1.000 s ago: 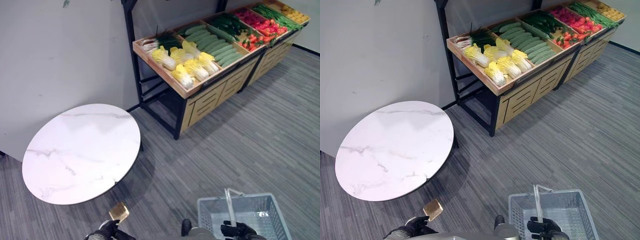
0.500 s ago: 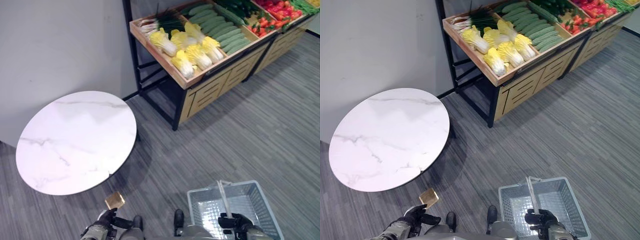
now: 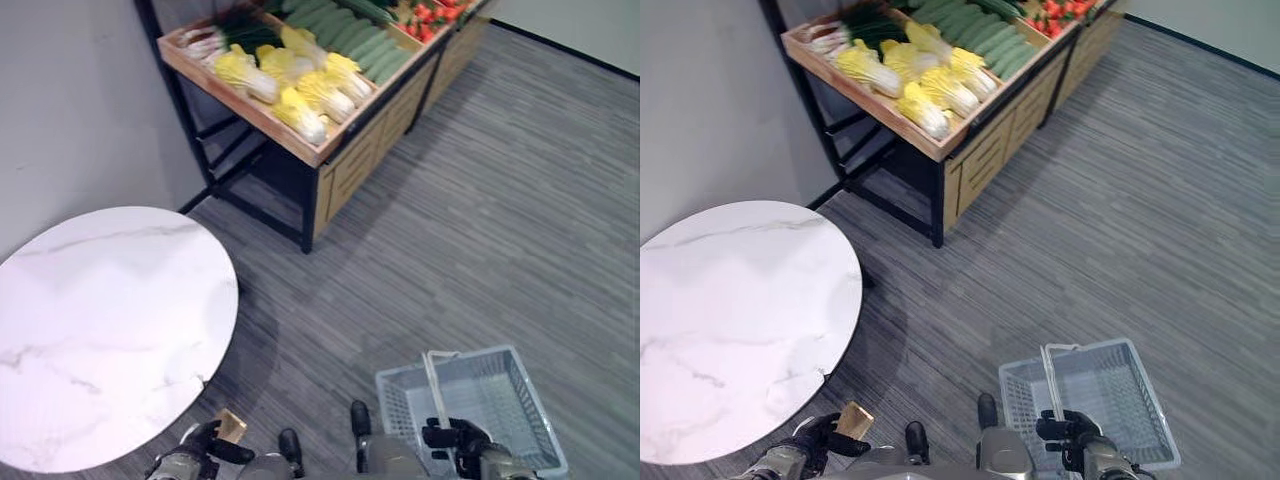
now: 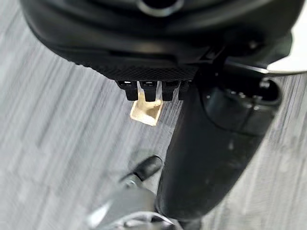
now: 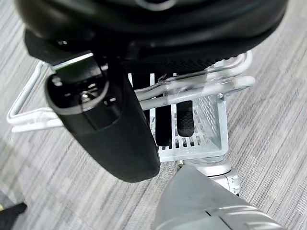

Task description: Get the vegetables into the basket

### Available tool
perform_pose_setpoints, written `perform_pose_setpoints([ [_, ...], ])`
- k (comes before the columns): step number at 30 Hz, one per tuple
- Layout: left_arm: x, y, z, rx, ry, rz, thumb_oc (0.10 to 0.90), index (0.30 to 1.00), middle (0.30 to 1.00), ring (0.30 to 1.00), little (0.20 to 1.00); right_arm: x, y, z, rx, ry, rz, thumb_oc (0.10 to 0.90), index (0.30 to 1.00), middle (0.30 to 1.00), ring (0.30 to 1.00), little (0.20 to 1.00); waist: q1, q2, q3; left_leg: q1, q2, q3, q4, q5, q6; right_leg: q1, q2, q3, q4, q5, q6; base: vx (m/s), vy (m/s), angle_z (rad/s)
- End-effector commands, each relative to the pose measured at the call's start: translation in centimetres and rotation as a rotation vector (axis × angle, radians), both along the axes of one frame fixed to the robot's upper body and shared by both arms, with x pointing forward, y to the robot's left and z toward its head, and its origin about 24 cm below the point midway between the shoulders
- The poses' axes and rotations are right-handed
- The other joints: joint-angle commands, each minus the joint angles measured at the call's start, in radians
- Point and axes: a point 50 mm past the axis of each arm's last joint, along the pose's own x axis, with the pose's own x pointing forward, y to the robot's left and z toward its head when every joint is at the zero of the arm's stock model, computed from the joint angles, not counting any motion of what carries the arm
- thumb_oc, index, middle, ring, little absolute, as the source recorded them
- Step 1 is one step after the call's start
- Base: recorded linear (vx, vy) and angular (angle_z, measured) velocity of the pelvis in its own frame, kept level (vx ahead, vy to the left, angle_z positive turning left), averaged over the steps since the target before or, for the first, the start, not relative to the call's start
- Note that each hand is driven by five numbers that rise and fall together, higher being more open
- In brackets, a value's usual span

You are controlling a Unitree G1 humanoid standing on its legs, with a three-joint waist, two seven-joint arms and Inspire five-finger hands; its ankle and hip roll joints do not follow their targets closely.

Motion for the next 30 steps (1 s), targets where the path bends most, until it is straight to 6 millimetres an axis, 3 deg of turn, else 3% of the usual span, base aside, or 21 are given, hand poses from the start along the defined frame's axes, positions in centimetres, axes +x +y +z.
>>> perform_pose_setpoints([
  [1, -0.4, 0.0, -0.1, 0.023, 0.022, -0.046, 0.9, 1.0, 1.0, 1.0, 1.0, 2.4, -0.2, 1.0, 0.004, -0.096, 0.01, 0.4, 0.3, 0.3, 0.3, 0.3, -0.006, 0.058, -0.006, -0.047, 0.019, 0.005, 0.169, -0.163, 0.022, -0.037, -0.031, -0.076, 0.036, -0.001, 0.062, 0.04, 0.025, -0.72],
  [2, -0.1, 0.0, 0.0, 0.024, 0.012, -0.043, 0.9, 1.0, 1.0, 1.0, 1.0, 2.7, 0.1, 1.1, 0.01, -0.11, 0.019, 0.4, 0.3, 0.3, 0.3, 0.3, -0.002, 0.065, -0.004, -0.041, 0.033, 0.035, 0.155, -0.156, 0.016, -0.045, -0.05, -0.164, 0.049, -0.024, 0.058, 0.04, 0.024, -0.55],
  [3, -0.1, 0.0, 0.0, 0.024, 0.012, -0.043, 0.9, 1.0, 1.0, 1.0, 1.0, 2.6, 0.1, 1.1, 0.01, -0.11, 0.019, 0.4, 0.3, 0.3, 0.3, 0.3, -0.003, 0.065, -0.004, -0.04, 0.032, 0.034, 0.155, -0.156, 0.016, -0.045, -0.05, -0.165, 0.05, -0.025, 0.058, 0.03, -0.028, -0.34],
  [4, 0.0, 0.1, 0.0, 0.024, 0.01, -0.043, 0.9, 1.0, 1.0, 1.0, 1.0, 2.7, 0.6, 1.1, 0.018, -0.119, 0.034, 0.4, 0.3, 0.3, 0.3, 0.3, 0.0, 0.077, -0.002, -0.019, 0.048, 0.075, 0.123, -0.141, 0.006, -0.043, -0.075, -0.312, 0.086, -0.083, 0.044, 0.03, -0.021, -0.8],
  [5, 0.0, 0.1, 0.0, 0.024, 0.01, -0.043, 0.9, 1.0, 1.0, 1.0, 1.0, 2.7, 0.6, 1.1, 0.018, -0.118, 0.034, 0.4, 0.3, 0.3, 0.3, 0.3, -0.001, 0.077, -0.001, -0.017, 0.047, 0.074, 0.121, -0.14, 0.006, -0.042, -0.076, -0.313, 0.088, -0.085, 0.044, 0.07, -0.042, -1.14],
  [6, -0.2, 0.3, 0.1, 0.028, 0.013, -0.034, 0.9, 1.0, 1.0, 1.0, 1.0, 2.5, 1.0, 0.9, 0.027, -0.111, 0.048, 0.4, 0.3, 0.3, 0.3, 0.3, 0.004, 0.082, -0.001, 0.003, 0.053, 0.119, 0.104, -0.13, 0.0, -0.041, -0.099, -0.426, 0.162, -0.13, 0.031, 0.09, -0.071, -1.14],
  [7, -0.3, 0.5, 0.1, 0.031, 0.015, -0.03, 0.9, 1.0, 1.0, 1.0, 1.0, 2.2, 1.1, 0.8, 0.028, -0.107, 0.061, 0.4, 0.3, 0.3, 0.3, 0.3, 0.01, 0.079, -0.011, 0.009, 0.054, 0.144, 0.1, -0.128, -0.006, -0.014, -0.098, -0.481, 0.152, -0.147, 0.028, 0.12, -0.126, -1.06],
  [11, -0.8, 0.2, -0.2, 0.024, 0.03, -0.021, 0.9, 1.0, 1.0, 1.0, 1.0, 1.6, 1.0, 0.6, 0.015, -0.089, 0.07, 0.4, 0.3, 0.3, 0.3, 0.3, -0.008, 0.075, -0.043, 0.025, 0.048, 0.172, 0.068, -0.114, -0.024, 0.029, -0.046, -0.399, 0.02, -0.106, 0.028, 0.1, -0.118, -0.74],
  [17, -0.3, -0.8, -0.3, -0.001, 0.016, -0.01, 0.9, 1.0, 1.0, 1.0, 1.0, 1.0, 0.4, 0.5, 0.002, -0.077, 0.041, 0.4, 0.3, 0.3, 0.3, 0.3, -0.028, 0.079, -0.065, 0.039, 0.082, 0.171, 0.074, -0.096, -0.069, 0.063, -0.002, -0.371, -0.023, -0.131, -0.001, 0.13, -0.251, -0.3],
  [19, -0.1, -1.3, -0.4, -0.017, 0.003, 0.013, 0.9, 1.0, 1.0, 1.0, 1.0, 0.7, 0.2, 0.4, -0.014, -0.059, 0.055, 0.4, 0.3, 0.3, 0.3, 0.3, -0.03, 0.07, -0.062, 0.025, 0.14, 0.171, 0.177, -0.068, -0.115, 0.09, 0.025, -0.369, -0.029, -0.16, -0.032, 0.17, -0.39, 0.05],
  [20, -0.1, -1.3, -0.4, -0.017, 0.003, 0.013, 0.9, 1.0, 1.0, 1.0, 1.0, 0.7, 0.2, 0.4, -0.014, -0.059, 0.055, 0.4, 0.3, 0.3, 0.3, 0.3, -0.031, 0.07, -0.062, 0.023, 0.144, 0.171, 0.184, -0.069, -0.119, 0.092, 0.028, -0.37, -0.031, -0.161, -0.035, 0.16, -0.377, 0.05],
  [22, 0.0, -1.5, -0.5, -0.035, -0.01, 0.055, 0.9, 1.0, 1.0, 1.0, 1.0, 0.5, 0.1, 0.3, -0.028, -0.04, 0.084, 0.4, 0.3, 0.3, 0.3, 0.3, -0.006, 0.051, -0.038, -0.039, 0.212, 0.1, 0.405, 0.028, -0.174, 0.145, 0.068, -0.35, -0.053, -0.181, -0.085, 0.16, -0.399, -0.02],
  [24, -0.1, -1.7, -0.5, -0.042, -0.011, 0.075, 0.9, 1.0, 1.0, 1.0, 1.0, 0.3, 0.0, 0.3, -0.033, -0.03, 0.099, 0.4, 0.3, 0.3, 0.3, 0.3, 0.011, 0.038, -0.018, -0.091, 0.205, 0.003, 0.495, 0.056, -0.173, 0.159, 0.081, -0.331, -0.059, -0.191, -0.103, 0.06, -0.191, -0.34],
  [26, -0.2, -2.0, -0.6, -0.055, -0.012, 0.087, 0.9, 1.0, 1.0, 1.0, 1.0, 0.0, -0.1, 0.2, -0.035, -0.015, 0.106, 0.4, 0.3, 0.3, 0.3, 0.3, 0.013, 0.028, -0.011, -0.134, 0.148, -0.085, 0.452, 0.018, -0.144, 0.152, 0.07, -0.312, -0.061, -0.191, -0.093, 0.0, -0.008, -0.43],
  [27, -0.2, -2.0, -0.6, -0.055, -0.012, 0.087, 0.9, 1.0, 1.0, 1.0, 1.0, 0.0, -0.1, 0.2, -0.035, -0.015, 0.106, 0.4, 0.3, 0.3, 0.3, 0.3, 0.013, 0.028, -0.011, -0.134, 0.148, -0.085, 0.452, 0.018, -0.144, 0.152, 0.07, -0.312, -0.061, -0.191, -0.093, 0.0, 0.039, 0.0],
  [28, -0.2, -2.2, -0.7, -0.064, -0.012, 0.092, 0.9, 1.0, 1.0, 1.0, 1.0, -0.1, -0.1, 0.2, -0.036, -0.009, 0.114, 0.4, 0.3, 0.3, 0.3, 0.3, 0.012, 0.025, -0.012, -0.137, 0.125, -0.104, 0.376, -0.014, -0.125, 0.145, 0.06, -0.305, -0.059, -0.189, -0.082, 0.03, 0.077, -0.12],
  [29, -0.3, -2.4, -0.8, -0.067, -0.012, 0.087, 0.9, 1.0, 1.0, 1.0, 1.0, -0.3, -0.3, 0.2, -0.043, -0.004, 0.113, 0.4, 0.3, 0.3, 0.3, 0.3, 0.006, 0.022, -0.02, -0.128, 0.106, -0.12, 0.193, -0.025, -0.107, 0.129, 0.045, -0.302, -0.053, -0.182, -0.068, 0.03, 0.077, -0.2],
  [30, -0.3, -2.4, -0.8, -0.067, -0.012, 0.087, 0.9, 1.0, 1.0, 1.0, 1.0, -0.3, -0.3, 0.2, -0.043, -0.004, 0.113, 0.4, 0.3, 0.3, 0.3, 0.3, 0.005, 0.022, -0.02, -0.128, 0.106, -0.121, 0.192, -0.024, -0.107, 0.128, 0.044, -0.302, -0.054, -0.182, -0.068, 0.01, 0.11, -0.21],
])
